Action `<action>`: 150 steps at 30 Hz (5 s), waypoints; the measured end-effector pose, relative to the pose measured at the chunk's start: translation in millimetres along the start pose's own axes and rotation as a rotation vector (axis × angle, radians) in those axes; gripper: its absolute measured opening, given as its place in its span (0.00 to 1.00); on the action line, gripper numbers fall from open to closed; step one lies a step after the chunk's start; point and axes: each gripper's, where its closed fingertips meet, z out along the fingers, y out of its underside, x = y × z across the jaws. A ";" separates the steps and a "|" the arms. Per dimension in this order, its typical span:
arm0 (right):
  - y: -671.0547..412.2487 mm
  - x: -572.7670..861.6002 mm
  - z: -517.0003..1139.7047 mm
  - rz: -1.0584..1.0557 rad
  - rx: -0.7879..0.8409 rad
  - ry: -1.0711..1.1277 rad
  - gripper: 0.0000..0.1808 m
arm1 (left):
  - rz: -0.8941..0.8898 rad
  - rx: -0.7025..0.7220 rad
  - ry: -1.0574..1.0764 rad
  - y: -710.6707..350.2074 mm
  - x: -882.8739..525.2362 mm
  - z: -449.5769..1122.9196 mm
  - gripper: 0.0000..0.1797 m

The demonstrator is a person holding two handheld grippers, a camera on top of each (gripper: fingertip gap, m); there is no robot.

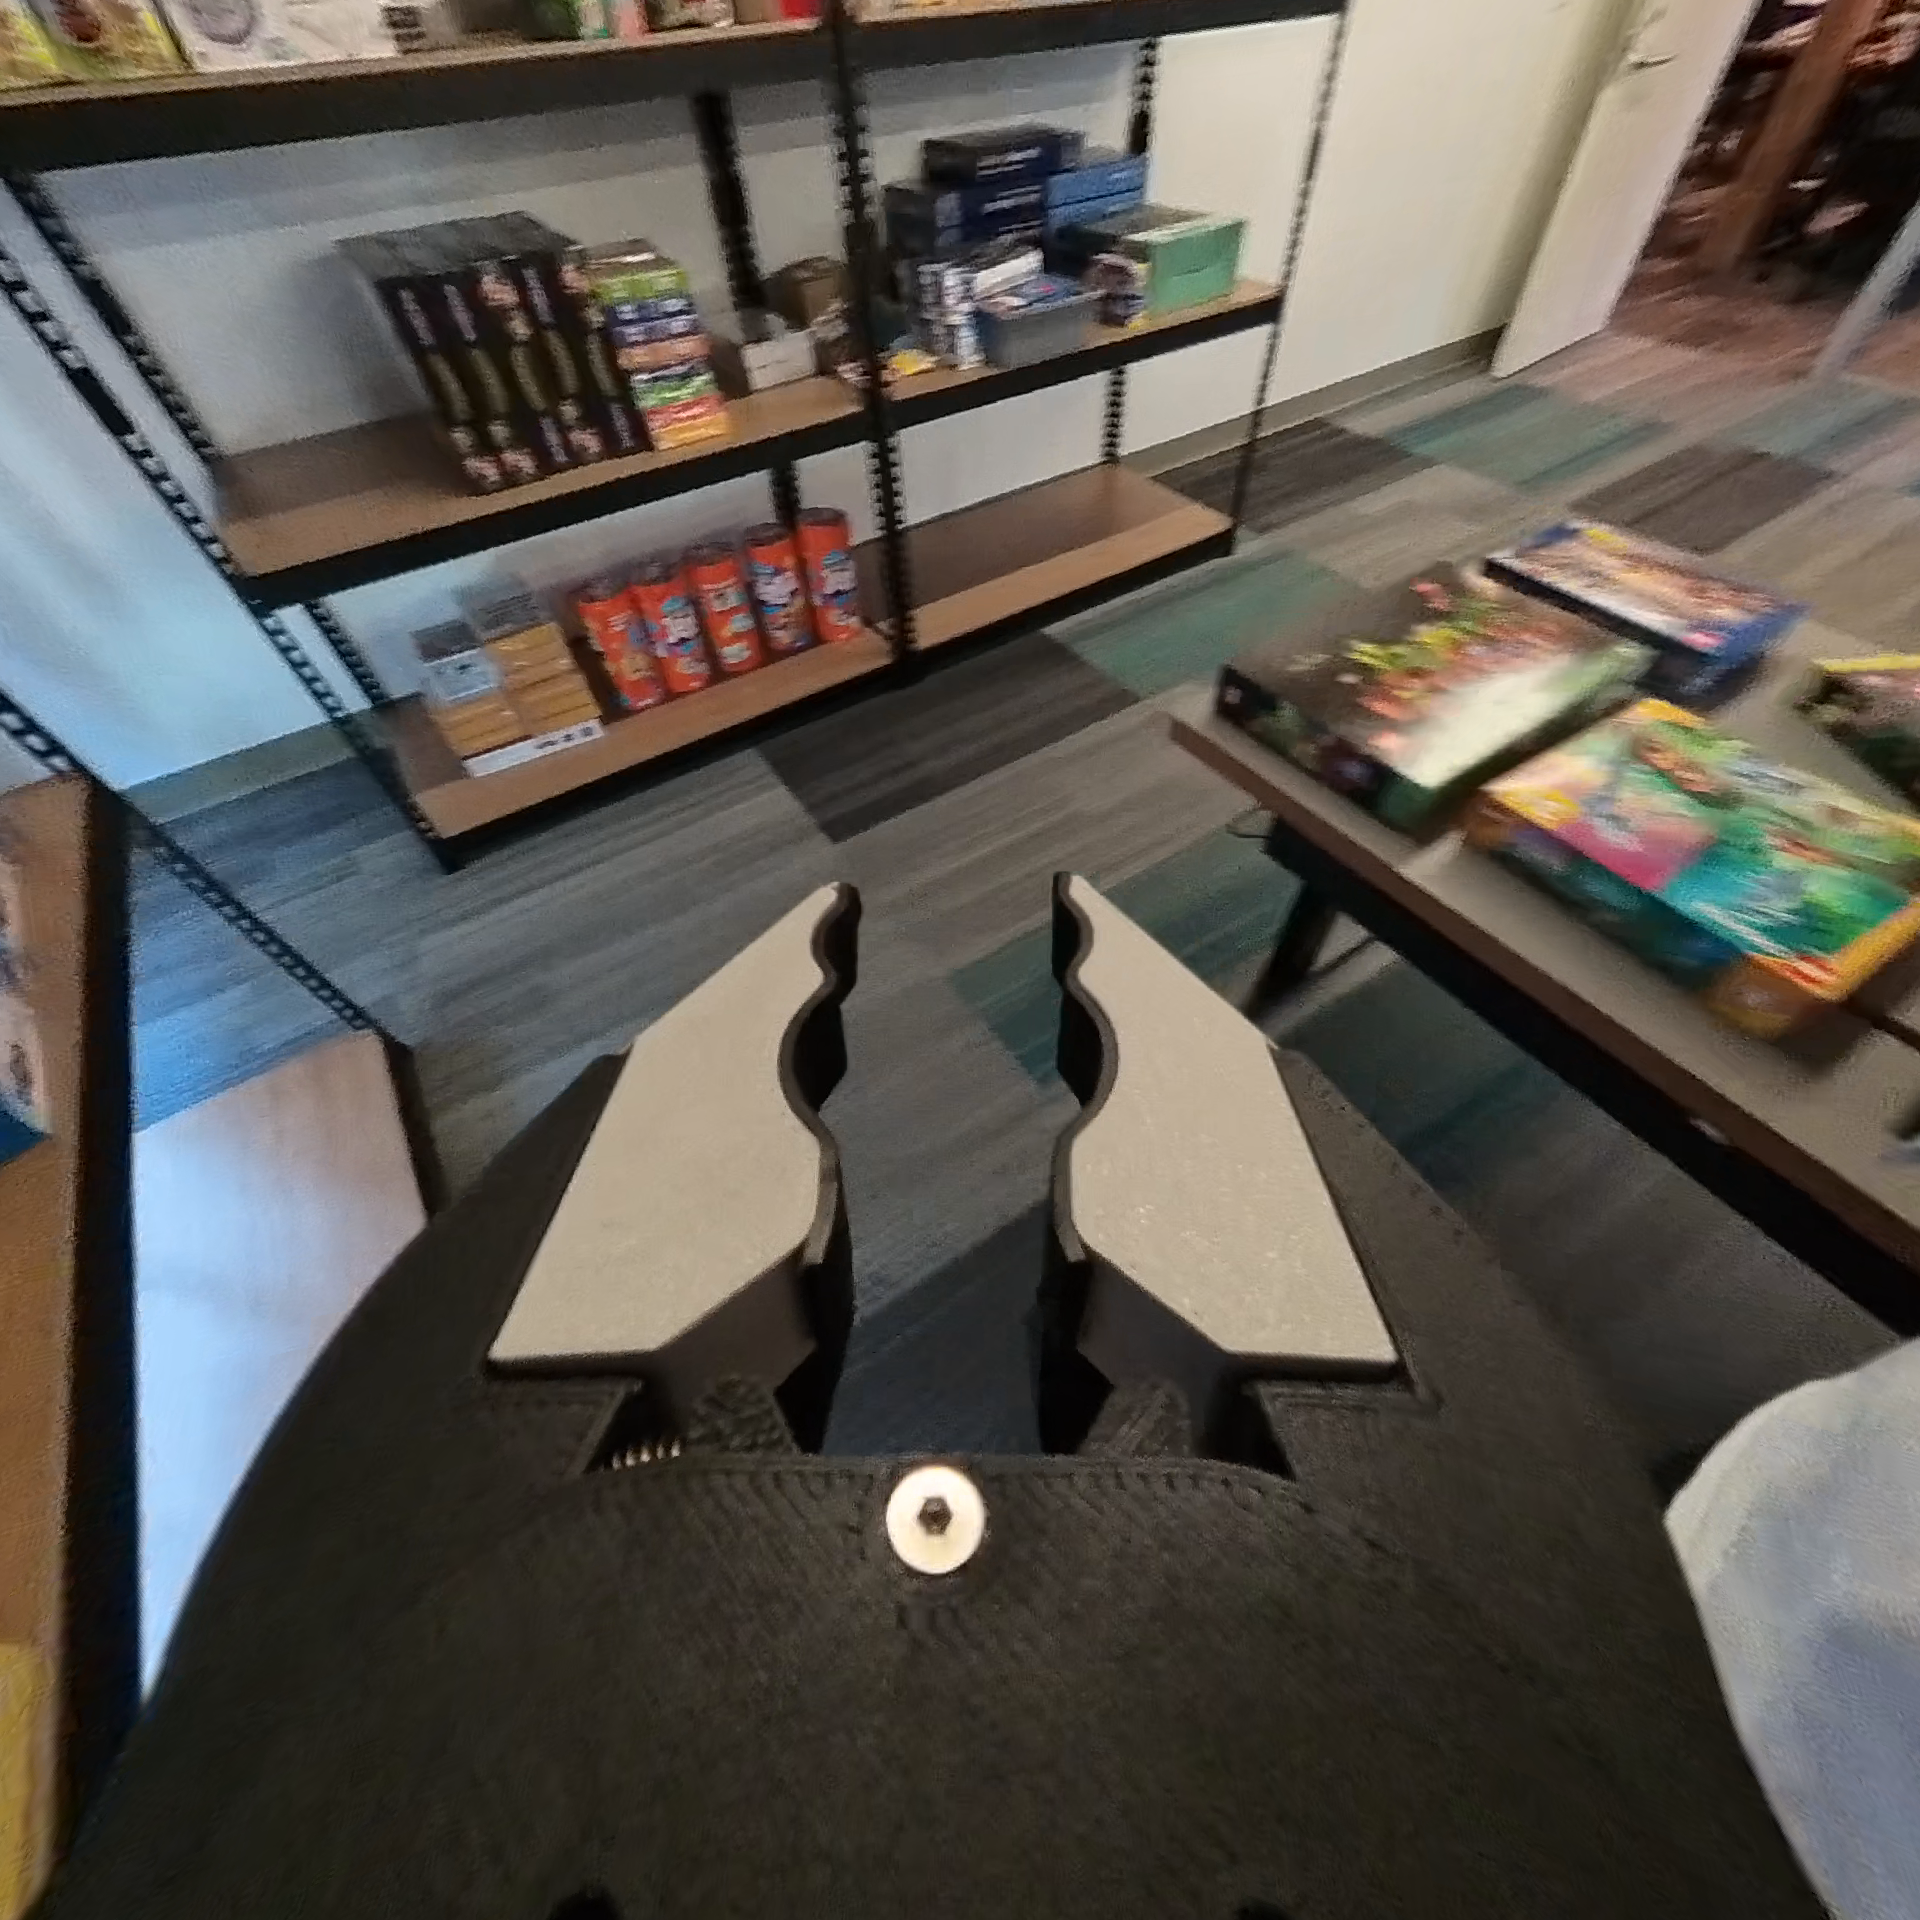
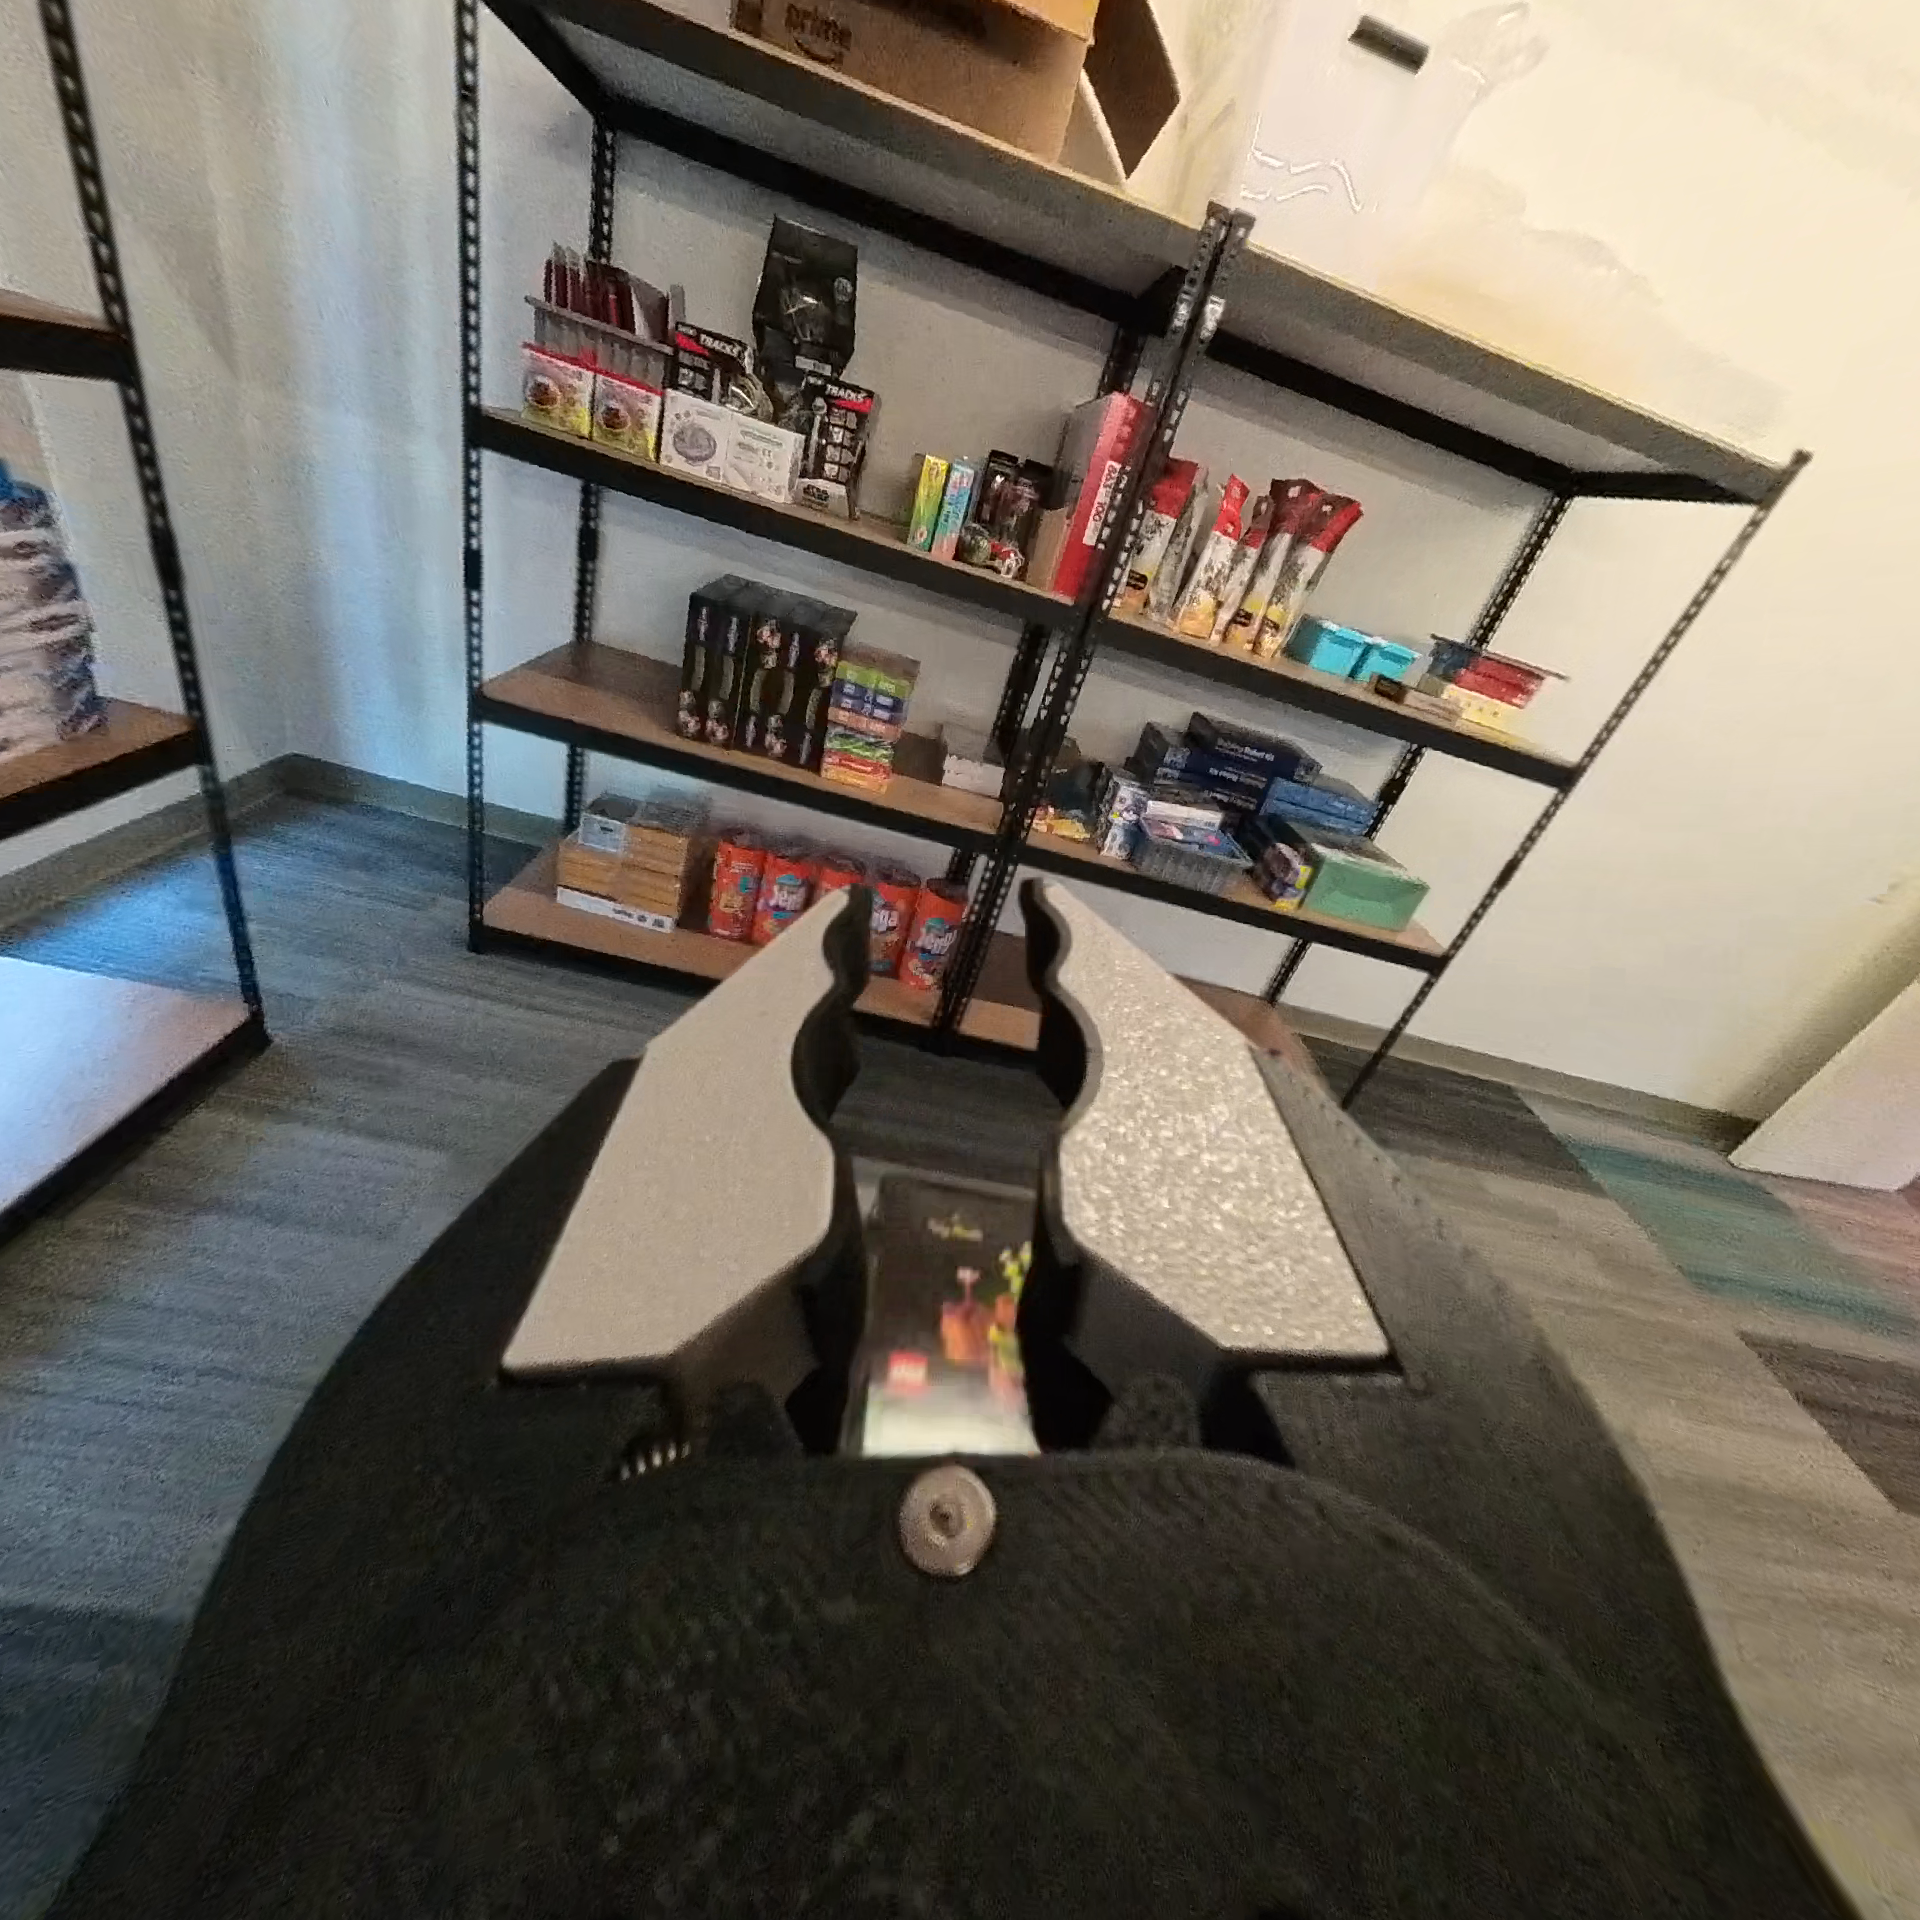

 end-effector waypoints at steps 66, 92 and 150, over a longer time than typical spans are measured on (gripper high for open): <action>572.4 1229.8 724.2 0.453 -0.325 2.018 0.16 | 0.645 -0.099 2.549 -668.9 1233.6 1900.5 0.16; 568.0 1154.3 185.2 0.421 -0.511 2.607 0.16 | 0.891 -0.336 2.800 -430.5 1675.7 1388.5 0.23; 604.6 1210.4 -1566.3 0.590 -0.710 2.504 0.13 | 0.760 -0.216 3.012 26.2 2670.4 -166.6 0.22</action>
